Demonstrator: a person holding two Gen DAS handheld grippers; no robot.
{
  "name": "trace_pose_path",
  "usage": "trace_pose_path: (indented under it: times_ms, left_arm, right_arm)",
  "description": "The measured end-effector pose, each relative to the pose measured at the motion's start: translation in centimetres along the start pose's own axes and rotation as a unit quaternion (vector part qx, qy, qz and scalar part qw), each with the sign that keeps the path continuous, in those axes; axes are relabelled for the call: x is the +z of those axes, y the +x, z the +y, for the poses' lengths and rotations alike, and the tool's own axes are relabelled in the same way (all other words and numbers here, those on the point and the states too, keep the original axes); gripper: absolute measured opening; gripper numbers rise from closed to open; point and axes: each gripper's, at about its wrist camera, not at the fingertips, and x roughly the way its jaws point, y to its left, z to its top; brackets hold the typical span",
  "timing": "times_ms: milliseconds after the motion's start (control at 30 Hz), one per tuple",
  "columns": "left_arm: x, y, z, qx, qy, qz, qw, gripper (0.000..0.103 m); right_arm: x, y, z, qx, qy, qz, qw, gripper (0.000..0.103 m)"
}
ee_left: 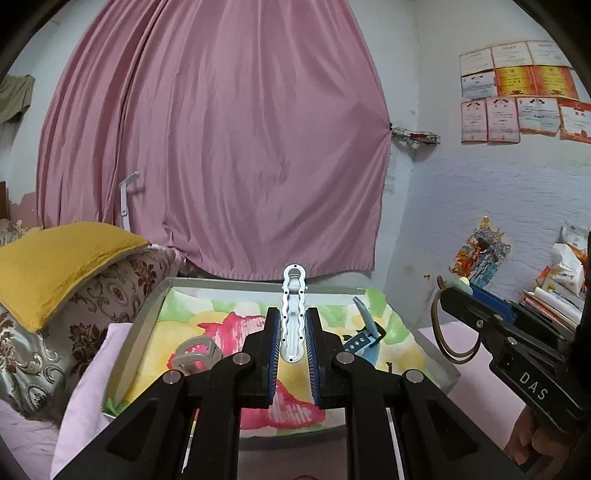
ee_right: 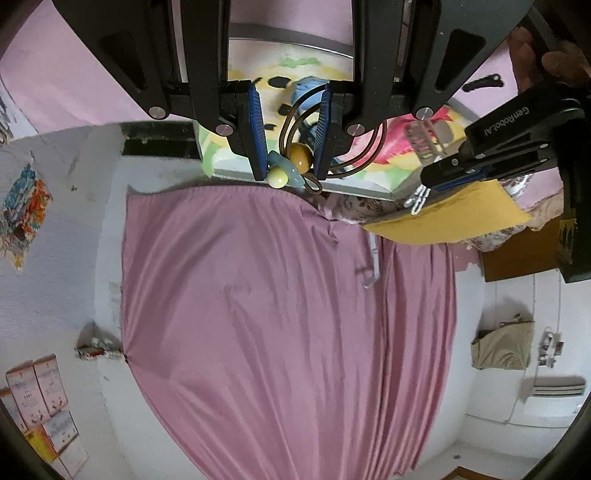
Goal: Organize jewelry
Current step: 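Lower the strap into the tray with the left tool while the right tool drops the keychain there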
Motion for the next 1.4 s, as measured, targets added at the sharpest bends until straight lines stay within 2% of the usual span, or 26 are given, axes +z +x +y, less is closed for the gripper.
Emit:
trace_pose_path:
  times_ms: [367,533,767,867,1033,1167,1267,1333,1400]
  left_arm:
    - [-1.2,4.1,0.1,-0.004,-0.004,0.105,0.9944,0.013]
    - [-2.0,5.6,-0.2,-0.009,0.001,0.166,0.9860,0.013]
    - [-2.7,6.6,-0.1,-0.018,-0.005,0.213,0.9768,0.013]
    - [-3.1,7.2,-0.1,-0.019,-0.005,0.236,0.9716,0.013]
    - [-3.2,7.2,-0.3,-0.017,0.000,0.243,0.9700,0.013]
    - [-3.1,7.0,-0.1,-0.021,-0.007,0.241,0.9702,0.013]
    - [-2.9,6.7,0.1,-0.026,-0.014,0.235,0.9716,0.013]
    - [-2.6,6.2,0.2,-0.028,-0.019,0.225,0.9738,0.013]
    - [-2.4,5.5,0.3,-0.029,-0.020,0.211,0.9769,0.019]
  right_arm:
    - [-1.7,3.8,-2.4,-0.020,0.038,0.103,0.994,0.022]
    - [-3.0,5.9,-3.1,-0.003,0.052,0.170,0.984,0.022]
    - [-4.6,8.5,-3.7,0.033,0.075,0.242,0.967,0.022]
    - [-4.8,8.9,-3.4,0.032,0.063,0.248,0.966,0.022]
    - [-4.9,9.3,-3.2,0.031,0.060,0.252,0.965,0.023]
    - [-4.7,8.8,-3.4,0.031,0.065,0.239,0.968,0.036]
    - [-4.3,7.6,-3.4,0.029,0.066,0.217,0.974,0.037]
    - [-4.1,6.8,-3.4,0.027,0.067,0.200,0.977,0.044]
    - [-3.7,5.5,-3.3,0.023,0.066,0.175,0.982,0.061]
